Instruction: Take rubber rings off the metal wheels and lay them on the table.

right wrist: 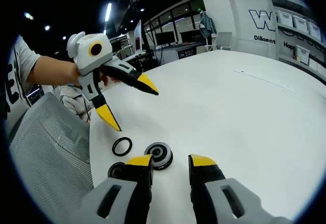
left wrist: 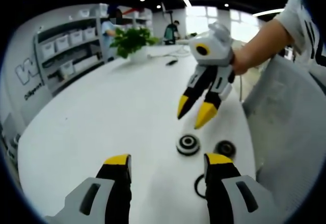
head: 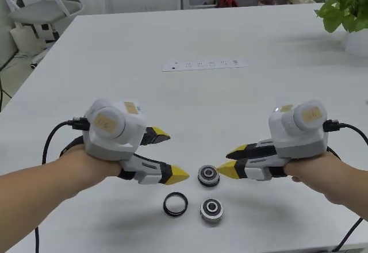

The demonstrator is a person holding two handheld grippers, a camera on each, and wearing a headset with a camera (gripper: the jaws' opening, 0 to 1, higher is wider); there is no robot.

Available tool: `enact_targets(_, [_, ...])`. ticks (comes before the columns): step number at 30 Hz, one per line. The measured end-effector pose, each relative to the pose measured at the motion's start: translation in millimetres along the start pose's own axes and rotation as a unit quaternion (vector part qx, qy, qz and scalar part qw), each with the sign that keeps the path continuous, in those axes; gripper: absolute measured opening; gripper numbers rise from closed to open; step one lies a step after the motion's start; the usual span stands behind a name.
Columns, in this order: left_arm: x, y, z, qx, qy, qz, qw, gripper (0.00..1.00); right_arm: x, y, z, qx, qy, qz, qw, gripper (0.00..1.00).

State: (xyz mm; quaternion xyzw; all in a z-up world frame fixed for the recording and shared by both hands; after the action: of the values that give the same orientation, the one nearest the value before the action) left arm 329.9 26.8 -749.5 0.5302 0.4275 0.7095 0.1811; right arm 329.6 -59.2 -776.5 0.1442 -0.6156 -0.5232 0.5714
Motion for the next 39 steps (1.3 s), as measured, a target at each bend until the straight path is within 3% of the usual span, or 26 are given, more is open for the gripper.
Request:
enact_targets(18, [-26.3, 3.2, -2.4, -0.006, -0.023, 0.014, 0.9996, 0.57, -8.5, -12.8, -3.7, 0.007, 0.002, 0.011, 0.9999, 0.25])
enact_targets(39, [-47.1, 6.0, -11.6, -0.003, -0.045, 0.018, 0.9988, 0.51, -11.9, -12.3, -2.8, 0.006, 0.007, 0.003, 1.0000, 0.26])
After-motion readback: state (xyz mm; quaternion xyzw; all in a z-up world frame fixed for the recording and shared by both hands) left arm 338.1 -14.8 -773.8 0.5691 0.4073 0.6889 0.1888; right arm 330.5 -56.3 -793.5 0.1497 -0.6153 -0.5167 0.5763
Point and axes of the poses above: the centre of the closed fingertips' face, and the gripper's own axes: x roughly backward along the fingers, z roughly to its left, y roughly out of its top, the point moved 1 cm from there along x, roughly backward along the fingers, and after that the axes turned 1 degree about z, right-handed, at the moved point
